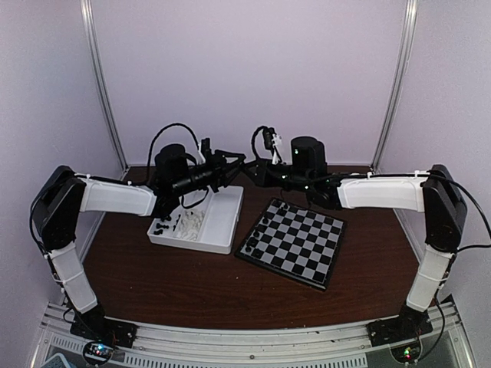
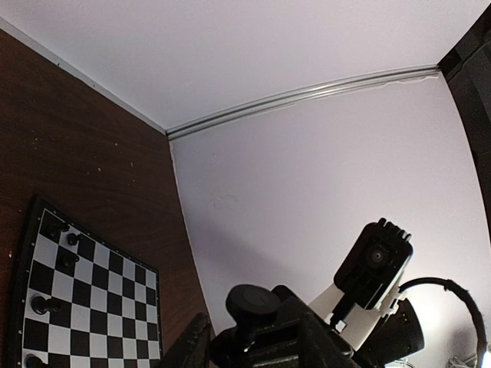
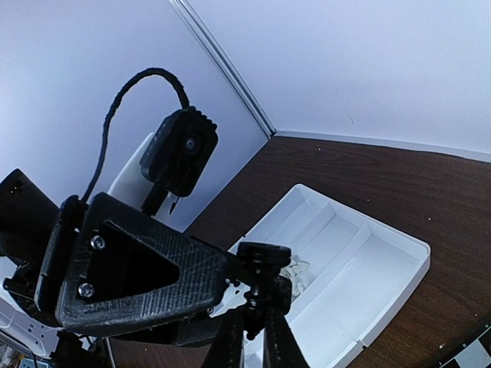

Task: Set up the chess pieces on the board
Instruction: Place the chess piece on the chessboard.

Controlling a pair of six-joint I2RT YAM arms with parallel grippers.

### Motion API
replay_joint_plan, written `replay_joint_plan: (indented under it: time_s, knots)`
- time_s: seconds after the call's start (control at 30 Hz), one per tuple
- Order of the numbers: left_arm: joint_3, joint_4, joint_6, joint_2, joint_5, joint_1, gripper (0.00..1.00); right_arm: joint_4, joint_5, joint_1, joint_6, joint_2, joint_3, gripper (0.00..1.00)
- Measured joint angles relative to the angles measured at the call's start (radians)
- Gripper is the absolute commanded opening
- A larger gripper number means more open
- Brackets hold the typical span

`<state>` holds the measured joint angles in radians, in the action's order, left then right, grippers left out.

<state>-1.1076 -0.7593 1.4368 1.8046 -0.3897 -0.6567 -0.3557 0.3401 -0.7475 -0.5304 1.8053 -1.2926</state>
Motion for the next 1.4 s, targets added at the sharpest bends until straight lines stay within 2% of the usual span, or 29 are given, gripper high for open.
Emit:
replay_joint_plan:
  time_s: [0.2,0.33,0.57,0.77,0.9,1.0,1.17,1.4]
  knots:
    - [0.006,0.085,-0.081,-0.019,-0.008,0.009,0.61,0.043,0.011,0.01,0.008,-0.014,0.005,0.02]
    - [0.006,0.223,-0.193,-0.098,-0.009,0.042,0.82,0.129,0.03,0.019,0.027,-0.071,0.029,0.02]
    - [-0.058,0.505,-0.476,-0.276,0.005,0.093,0.97,0.391,0.072,0.038,0.115,-0.192,0.051,0.03]
    - [-0.09,0.69,-0.722,-0.365,0.033,0.092,0.98,0.761,0.071,0.041,0.216,-0.207,-0.003,0.03]
    - [-0.002,0.69,-0.829,-0.445,0.072,0.112,0.98,1.033,0.071,0.041,0.274,-0.164,-0.136,0.02]
    - [0.062,0.67,-0.92,-0.483,0.069,0.134,0.93,1.174,0.071,0.041,0.303,-0.145,-0.19,0.02]
    - [0.045,0.696,-1.136,-0.45,0.018,0.133,0.93,1.305,0.084,0.041,0.324,-0.141,-0.191,0.02]
    - [0.04,0.845,-1.607,-0.444,-0.121,0.066,0.89,1.364,0.131,0.041,0.327,-0.132,-0.192,0.02]
